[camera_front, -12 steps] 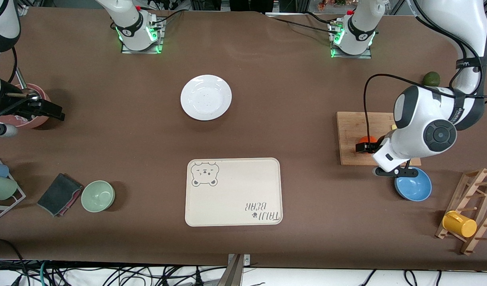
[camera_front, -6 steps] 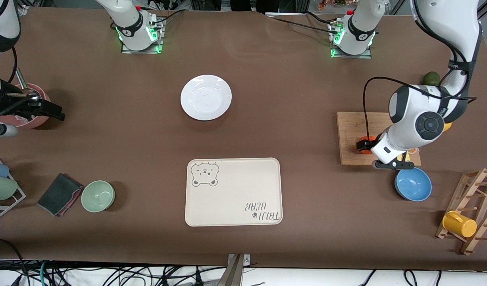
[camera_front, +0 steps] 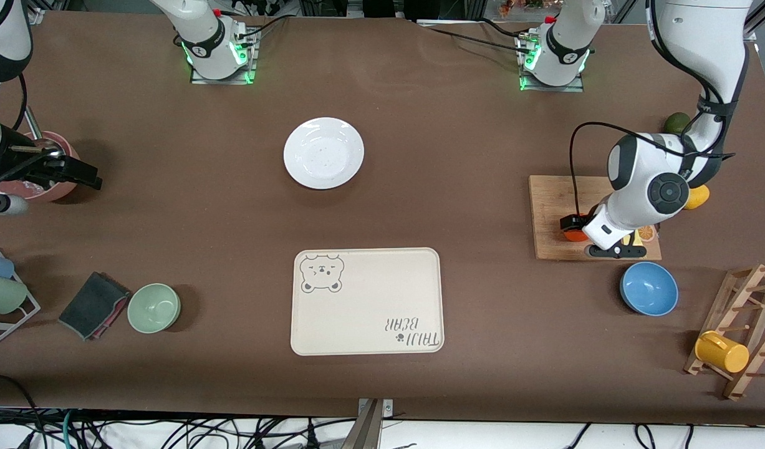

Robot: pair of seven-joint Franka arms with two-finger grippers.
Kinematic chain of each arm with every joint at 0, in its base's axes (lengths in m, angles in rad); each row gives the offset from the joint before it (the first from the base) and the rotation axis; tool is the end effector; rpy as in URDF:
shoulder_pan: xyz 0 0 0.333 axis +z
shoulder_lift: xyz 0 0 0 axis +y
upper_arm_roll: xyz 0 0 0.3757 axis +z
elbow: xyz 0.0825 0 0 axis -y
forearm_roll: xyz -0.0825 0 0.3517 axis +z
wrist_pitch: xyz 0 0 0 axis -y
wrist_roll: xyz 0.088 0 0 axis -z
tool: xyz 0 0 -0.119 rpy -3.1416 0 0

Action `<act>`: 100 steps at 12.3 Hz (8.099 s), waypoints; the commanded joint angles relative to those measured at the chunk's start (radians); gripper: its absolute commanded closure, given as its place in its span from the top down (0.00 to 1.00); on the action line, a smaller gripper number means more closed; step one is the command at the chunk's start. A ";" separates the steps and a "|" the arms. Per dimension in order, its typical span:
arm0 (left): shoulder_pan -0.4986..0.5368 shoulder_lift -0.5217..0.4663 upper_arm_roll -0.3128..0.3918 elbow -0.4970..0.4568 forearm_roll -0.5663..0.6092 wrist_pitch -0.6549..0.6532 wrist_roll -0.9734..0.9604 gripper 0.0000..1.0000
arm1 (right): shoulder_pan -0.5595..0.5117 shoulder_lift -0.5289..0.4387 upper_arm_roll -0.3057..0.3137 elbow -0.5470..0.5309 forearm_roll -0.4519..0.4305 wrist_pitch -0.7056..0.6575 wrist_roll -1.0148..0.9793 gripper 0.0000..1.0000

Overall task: Place orange and plate with both arms
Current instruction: 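Reach the left gripper to the orange on the cutting board and grasp it, then carry the orange with the left gripper and release it onto the white plate, then withdraw the left gripper to rest while the right gripper reaches out, then move the right gripper to the plate rim and grasp it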

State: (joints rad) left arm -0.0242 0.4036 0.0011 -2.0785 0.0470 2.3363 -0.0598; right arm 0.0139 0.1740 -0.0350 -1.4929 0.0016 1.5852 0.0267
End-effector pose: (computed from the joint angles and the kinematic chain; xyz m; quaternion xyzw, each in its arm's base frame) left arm 0.5738 -0.0121 0.2882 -0.9972 -0.0008 0.0721 0.0189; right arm 0.5822 -0.0101 0.6114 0.9989 -0.0238 -0.0408 0.0024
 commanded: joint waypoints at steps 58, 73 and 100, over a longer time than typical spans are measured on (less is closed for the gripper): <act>0.020 -0.491 -0.017 0.191 -0.068 -0.492 -0.008 1.00 | -0.011 -0.161 0.082 -0.313 0.139 0.068 -0.051 1.00; 0.018 -0.424 0.040 0.426 -0.044 -0.762 0.201 1.00 | -0.008 -0.056 0.266 -1.023 1.149 0.783 -0.790 1.00; 0.007 -0.407 0.039 0.442 -0.047 -0.770 0.196 1.00 | -0.008 0.058 0.418 -1.118 1.574 0.960 -1.021 0.49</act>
State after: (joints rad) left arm -0.0125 -0.0157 0.0392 -1.6670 -0.0163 1.5890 0.1220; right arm 0.0127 0.2526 0.3750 -2.5907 1.5306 2.5473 -0.9564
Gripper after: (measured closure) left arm 0.000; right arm 0.454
